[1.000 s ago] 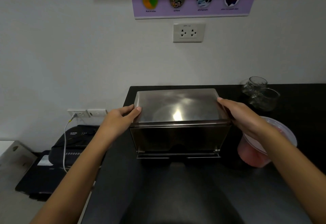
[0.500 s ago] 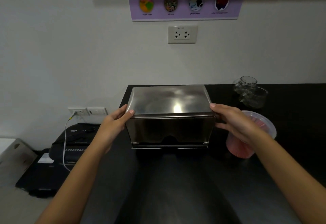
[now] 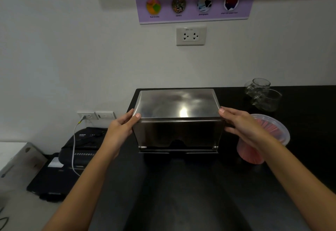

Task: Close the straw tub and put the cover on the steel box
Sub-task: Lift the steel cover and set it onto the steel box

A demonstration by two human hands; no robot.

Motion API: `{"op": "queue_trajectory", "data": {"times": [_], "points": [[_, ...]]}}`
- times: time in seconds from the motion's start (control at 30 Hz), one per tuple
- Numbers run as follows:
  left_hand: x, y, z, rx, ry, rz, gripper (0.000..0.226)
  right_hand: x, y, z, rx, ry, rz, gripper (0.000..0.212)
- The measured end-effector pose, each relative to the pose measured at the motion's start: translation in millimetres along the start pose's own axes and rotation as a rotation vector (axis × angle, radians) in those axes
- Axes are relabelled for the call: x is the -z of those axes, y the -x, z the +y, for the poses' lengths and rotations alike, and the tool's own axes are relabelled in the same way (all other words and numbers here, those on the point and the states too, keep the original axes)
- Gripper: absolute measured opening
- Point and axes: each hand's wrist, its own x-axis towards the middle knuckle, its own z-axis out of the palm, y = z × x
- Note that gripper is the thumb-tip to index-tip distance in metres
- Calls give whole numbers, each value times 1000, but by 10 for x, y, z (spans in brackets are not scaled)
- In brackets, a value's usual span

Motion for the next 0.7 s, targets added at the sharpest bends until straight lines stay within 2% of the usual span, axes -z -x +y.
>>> {"op": "queue_trajectory", "data": {"times": [0.2,0.4,0.6,0.7], "points": [[50,-22,-1,16,16,-44,51,18,-27,53,-8,-12,19,50],[140,-167,70,46,-34,-107,44,29,-139,-30,-17,-26,55,40],[-15,-580,245,143,-119,-135,47,-92,-521,-222,-83,-9,90,50],[-85,-755,285,216,-43,-186,44,-85,-635,-239,-123,-8,113,54]]}}
